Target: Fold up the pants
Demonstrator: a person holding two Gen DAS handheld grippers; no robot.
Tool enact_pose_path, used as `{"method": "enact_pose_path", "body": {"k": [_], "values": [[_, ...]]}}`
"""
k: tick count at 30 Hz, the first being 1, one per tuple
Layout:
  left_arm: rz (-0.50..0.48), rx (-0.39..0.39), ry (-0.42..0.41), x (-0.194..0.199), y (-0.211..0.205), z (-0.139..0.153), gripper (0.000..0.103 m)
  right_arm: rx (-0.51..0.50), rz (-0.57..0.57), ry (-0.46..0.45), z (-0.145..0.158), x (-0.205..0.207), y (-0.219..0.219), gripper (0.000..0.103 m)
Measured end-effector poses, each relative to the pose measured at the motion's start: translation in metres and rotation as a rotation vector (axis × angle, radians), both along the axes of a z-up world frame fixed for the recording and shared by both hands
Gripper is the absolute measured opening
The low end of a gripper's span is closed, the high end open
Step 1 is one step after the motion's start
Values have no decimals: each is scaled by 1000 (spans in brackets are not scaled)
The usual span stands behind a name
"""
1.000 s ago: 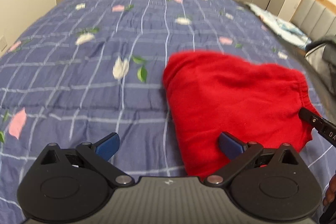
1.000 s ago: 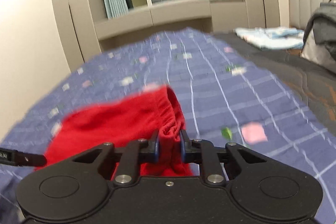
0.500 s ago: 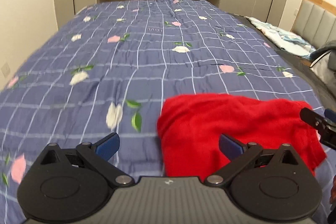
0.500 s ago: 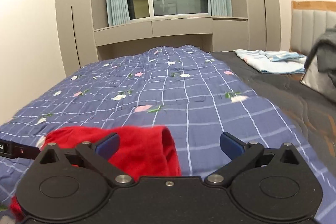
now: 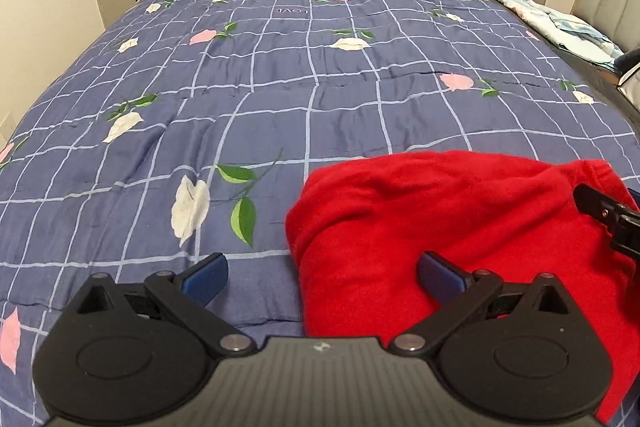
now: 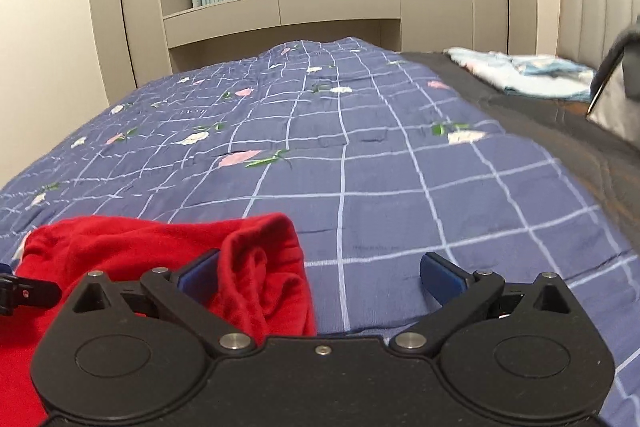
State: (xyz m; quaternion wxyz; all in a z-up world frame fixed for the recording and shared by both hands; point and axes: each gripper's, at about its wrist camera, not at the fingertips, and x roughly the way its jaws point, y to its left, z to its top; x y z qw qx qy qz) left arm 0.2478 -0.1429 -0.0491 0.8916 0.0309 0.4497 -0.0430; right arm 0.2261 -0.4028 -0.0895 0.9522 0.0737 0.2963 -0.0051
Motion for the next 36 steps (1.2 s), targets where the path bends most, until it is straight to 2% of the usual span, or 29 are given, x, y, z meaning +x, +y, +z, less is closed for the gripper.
{"method": "enact_pose_path", "body": {"k": [8,13,15,17,20,23,26,30,36], "values": [[6,-6,6,-10,3,11,102,49,-11,4,3,-5,-4,102],[-3,-86,1,-38,13,27,102,77,-44,-64,26,-43,3,103],[-18,-122,14,-50,15,26,102,97,-46,-89,34,-63,6,103],[-15,-123,41,-57,15,18,102,92,-40,-84,36,-79,10,103],[8,-138,54,-63,19,8,102,73,-50,-43,30,-94,13,103],[12,-163,56,-66,26,3,103,60,-91,50,10,-99,12,103],[24,-189,69,-70,34,0,103,85,-93,26,3,-105,9,103],[41,-192,61,-78,35,1,103,37,-95,20,3,-106,17,103],[63,-194,50,-87,34,1,103,73,-97,6,1,-109,12,103]]}}
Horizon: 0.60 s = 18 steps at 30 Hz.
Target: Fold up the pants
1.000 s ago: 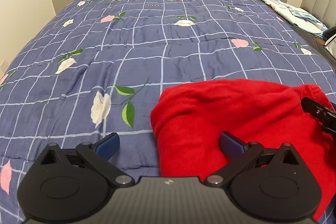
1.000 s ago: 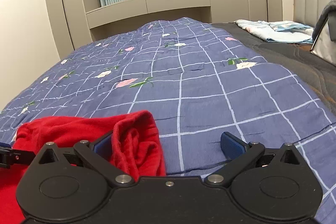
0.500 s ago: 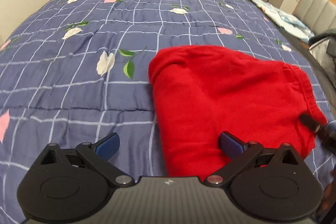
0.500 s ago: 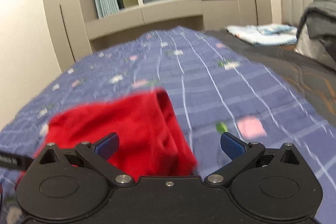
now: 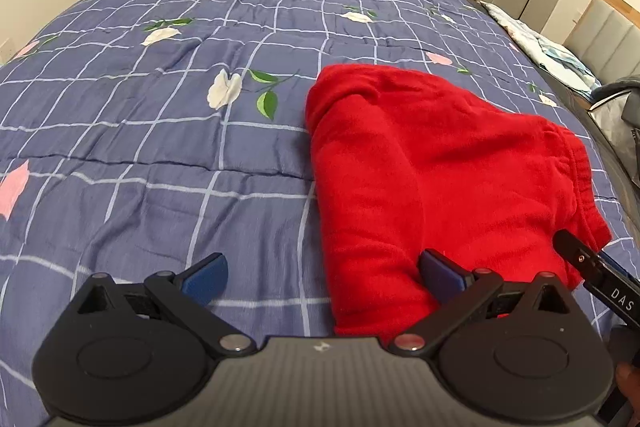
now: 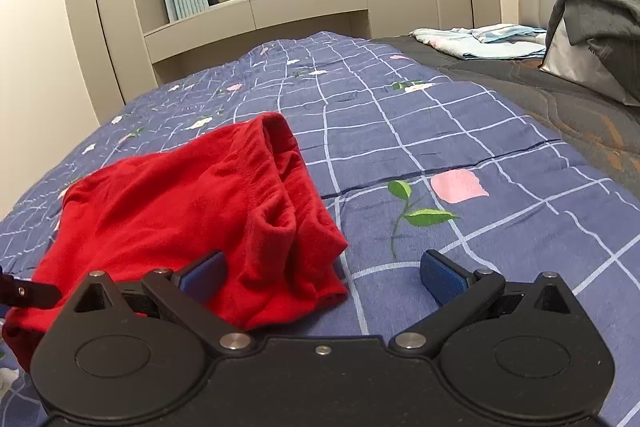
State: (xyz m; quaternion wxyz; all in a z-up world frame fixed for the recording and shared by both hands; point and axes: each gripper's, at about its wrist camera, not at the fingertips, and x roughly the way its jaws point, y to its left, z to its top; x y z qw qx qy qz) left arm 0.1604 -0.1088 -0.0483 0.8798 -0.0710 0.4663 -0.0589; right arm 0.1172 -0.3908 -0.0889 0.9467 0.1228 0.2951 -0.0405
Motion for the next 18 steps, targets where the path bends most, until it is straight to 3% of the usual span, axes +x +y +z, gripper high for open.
{"method": "enact_pose_path", "body": {"k": [18], "values": [[-3,-31,5,-6,3,-3,103,26,-1,-15,-1,-3,-4,103]]}}
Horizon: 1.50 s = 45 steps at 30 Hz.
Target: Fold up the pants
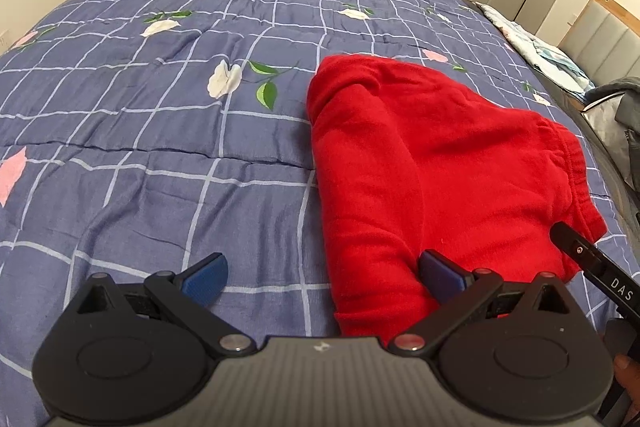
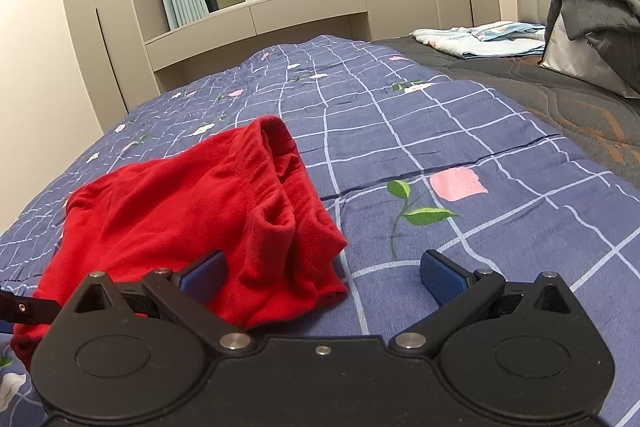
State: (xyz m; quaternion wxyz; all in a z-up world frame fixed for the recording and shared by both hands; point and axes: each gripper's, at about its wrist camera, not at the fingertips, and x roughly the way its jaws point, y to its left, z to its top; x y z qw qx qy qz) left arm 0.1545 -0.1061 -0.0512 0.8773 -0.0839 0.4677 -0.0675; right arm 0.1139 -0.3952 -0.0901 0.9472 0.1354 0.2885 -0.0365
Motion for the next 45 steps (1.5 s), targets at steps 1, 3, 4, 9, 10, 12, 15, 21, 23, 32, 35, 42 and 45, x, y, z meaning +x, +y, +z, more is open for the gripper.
{"method": "enact_pose_path", "body": {"k": [1,3,4,9,10,12,15,21,23,32,35,42,45], "values": [[0,-3,-1,0,0,-1,103,2,0,-1,0,0,0,103],[0,-5,-3,0,0,-2,103,4,0,-2,0,0,0,103],[0,-5,-3,0,0,-2,103,4,0,-1,0,0,0,103],[-2,-9,5,2,0,-3,103,9,-1,-4,0,-1,-1,103],[-2,-10,7,3,0,-3,103,10,-1,-4,-1,-1,-2,103],[-2,-14,11,3,1,-2,103,12,-1,-6,-1,-1,-1,103],[0,-16,19,4,1,-2,103,17,-1,-7,-1,-1,-1,103],[15,-48,66,15,5,6,102,92,19,-6,2,1,-13,103],[9,-59,63,20,7,11,103,131,44,-9,6,4,-20,103],[-70,-121,62,54,-4,6,103,243,348,92,11,68,-38,103],[-69,-119,112,63,-7,-2,102,333,437,118,4,86,-43,103],[-66,-138,114,66,-3,-4,103,450,518,127,-2,100,-43,103],[-76,-120,116,68,-5,-5,102,421,495,103,-3,93,-35,103]]}}
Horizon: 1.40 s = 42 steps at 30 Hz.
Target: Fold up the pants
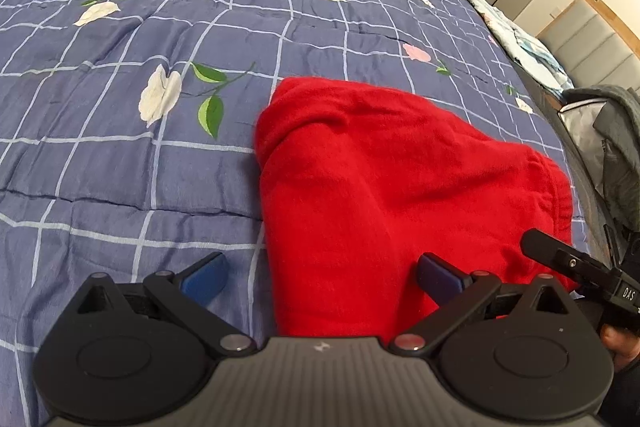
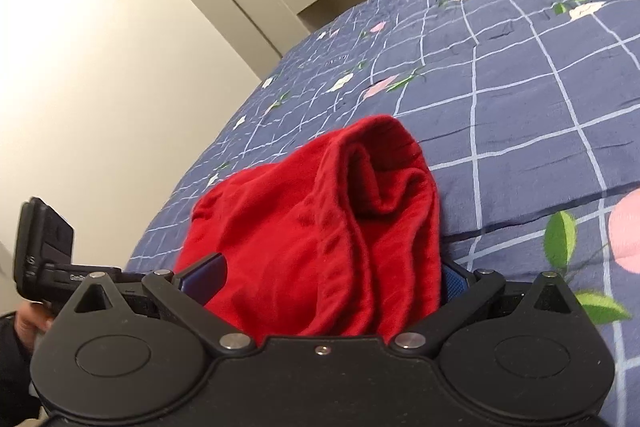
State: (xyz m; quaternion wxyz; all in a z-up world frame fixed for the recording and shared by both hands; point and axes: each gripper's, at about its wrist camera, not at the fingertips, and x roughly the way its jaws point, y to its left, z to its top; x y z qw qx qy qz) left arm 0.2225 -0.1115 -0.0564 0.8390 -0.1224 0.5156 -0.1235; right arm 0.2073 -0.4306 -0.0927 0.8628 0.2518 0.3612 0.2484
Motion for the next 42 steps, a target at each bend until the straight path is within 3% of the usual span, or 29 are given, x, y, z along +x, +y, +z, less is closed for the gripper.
{"method": "enact_pose_path", "body": {"k": [4,11,14,16,18,23,27,34,42], "values": [[-11,18,-5,-3,-3,2,102,-17,-30,1,2,-5,4,103],[-45,22,11,-5,-3,7,99,48,-107,103,7,0,0,102],[-57,-4,7,-5,-1,10,86,43,-149,135,13,-2,0,90],[-62,-22,8,-4,1,12,68,9,-173,147,15,-4,-1,71],[-49,-28,9,-5,4,15,62,-4,-205,165,15,-7,-5,57],[-52,-44,3,-7,7,19,52,-16,-254,175,16,-21,-2,45],[-83,-39,-23,-13,6,29,42,-24,-280,152,25,-33,5,30],[-108,-70,-61,-21,21,54,37,-70,-250,66,58,-49,21,25],[-70,-13,-141,-34,62,88,37,-51,-188,-9,88,-55,62,25]]}}
